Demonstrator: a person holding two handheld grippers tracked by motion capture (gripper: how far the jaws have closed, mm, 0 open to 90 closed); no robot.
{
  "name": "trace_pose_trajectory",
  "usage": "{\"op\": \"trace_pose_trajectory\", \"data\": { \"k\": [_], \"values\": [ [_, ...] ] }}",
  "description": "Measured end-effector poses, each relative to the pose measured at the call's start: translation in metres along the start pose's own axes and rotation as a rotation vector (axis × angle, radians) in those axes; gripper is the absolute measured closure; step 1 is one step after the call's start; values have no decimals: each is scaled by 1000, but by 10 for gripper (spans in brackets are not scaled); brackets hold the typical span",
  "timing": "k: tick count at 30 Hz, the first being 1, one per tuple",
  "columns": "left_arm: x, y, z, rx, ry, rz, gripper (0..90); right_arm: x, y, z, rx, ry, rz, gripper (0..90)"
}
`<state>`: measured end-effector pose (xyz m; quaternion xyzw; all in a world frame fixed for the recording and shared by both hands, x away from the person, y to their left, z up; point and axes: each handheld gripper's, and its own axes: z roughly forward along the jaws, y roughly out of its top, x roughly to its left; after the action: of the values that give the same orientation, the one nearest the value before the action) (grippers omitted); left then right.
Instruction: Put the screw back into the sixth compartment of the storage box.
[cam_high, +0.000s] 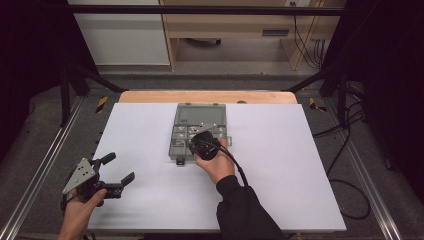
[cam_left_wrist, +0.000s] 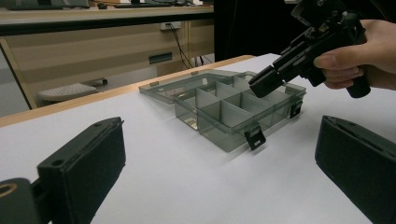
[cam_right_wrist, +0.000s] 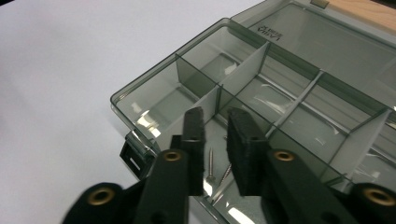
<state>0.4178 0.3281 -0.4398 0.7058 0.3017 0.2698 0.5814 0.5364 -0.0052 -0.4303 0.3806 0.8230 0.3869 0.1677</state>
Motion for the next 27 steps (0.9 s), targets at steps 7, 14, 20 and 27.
{"op": "trace_pose_trajectory", "data": {
  "k": [7, 14, 20, 27],
  "values": [
    [0, 0, 0, -3, 2, 0, 19, 1, 1, -5, -19, 2, -4, 495],
    [0, 0, -1, 0, 7, 1, 18, 3, 2, -9, -40, 1, 6, 201],
    [0, 0, -1, 6, 8, 6, 19, 4, 2, -16, -60, -3, -8, 138],
    [0, 0, -1, 2, 8, 3, 18, 2, 4, -26, -83, -6, 4, 160]
  ]
}}
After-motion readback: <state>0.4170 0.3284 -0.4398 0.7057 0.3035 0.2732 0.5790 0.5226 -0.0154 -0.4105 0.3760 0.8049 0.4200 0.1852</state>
